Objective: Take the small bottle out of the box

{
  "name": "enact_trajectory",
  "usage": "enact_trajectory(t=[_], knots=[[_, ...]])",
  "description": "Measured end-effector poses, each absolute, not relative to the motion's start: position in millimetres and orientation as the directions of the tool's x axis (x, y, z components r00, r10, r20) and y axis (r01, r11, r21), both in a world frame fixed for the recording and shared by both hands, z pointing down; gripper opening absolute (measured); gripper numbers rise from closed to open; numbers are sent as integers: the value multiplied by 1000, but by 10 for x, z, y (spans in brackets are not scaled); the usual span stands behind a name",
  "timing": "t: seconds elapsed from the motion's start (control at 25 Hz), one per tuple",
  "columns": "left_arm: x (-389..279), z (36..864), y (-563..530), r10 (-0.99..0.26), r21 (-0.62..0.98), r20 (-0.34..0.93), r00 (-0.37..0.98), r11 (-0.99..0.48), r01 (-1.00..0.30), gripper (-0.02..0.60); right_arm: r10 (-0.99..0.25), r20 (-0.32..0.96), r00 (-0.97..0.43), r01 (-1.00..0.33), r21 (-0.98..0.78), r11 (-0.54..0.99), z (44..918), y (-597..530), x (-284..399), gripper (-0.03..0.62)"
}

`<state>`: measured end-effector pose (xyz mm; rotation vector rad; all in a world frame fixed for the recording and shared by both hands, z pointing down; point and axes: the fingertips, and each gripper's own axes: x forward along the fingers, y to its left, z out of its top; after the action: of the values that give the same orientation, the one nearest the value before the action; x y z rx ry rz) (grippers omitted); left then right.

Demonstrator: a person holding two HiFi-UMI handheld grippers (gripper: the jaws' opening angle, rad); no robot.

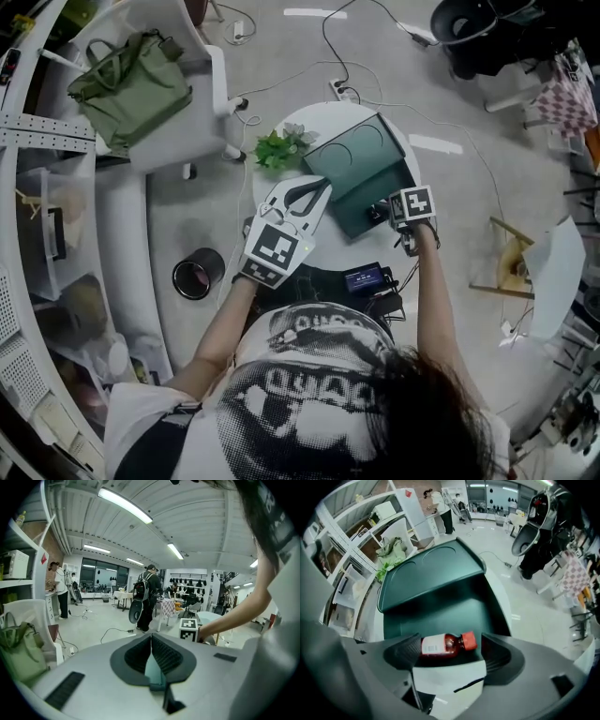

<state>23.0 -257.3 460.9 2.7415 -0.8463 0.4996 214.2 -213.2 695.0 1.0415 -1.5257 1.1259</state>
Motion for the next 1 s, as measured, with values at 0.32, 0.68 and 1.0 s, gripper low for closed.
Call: enact_trajectory(t=[0.32, 0.68, 1.0], knots=[[144, 4646, -2603, -507, 133, 376, 776, -799, -587, 14, 26, 974, -223, -952, -224, 208, 7100, -2068, 2083, 419], [58, 4630, -2618, -521, 133, 369, 770, -790, -598, 14, -128, 927, -352, -871, -274, 408, 7031, -2197, 1449, 405], [-134, 4722, -2620, -562, 158, 380, 735, -743, -650, 14, -125, 949, -291, -897, -225, 379, 7108, -2102, 1405, 398]])
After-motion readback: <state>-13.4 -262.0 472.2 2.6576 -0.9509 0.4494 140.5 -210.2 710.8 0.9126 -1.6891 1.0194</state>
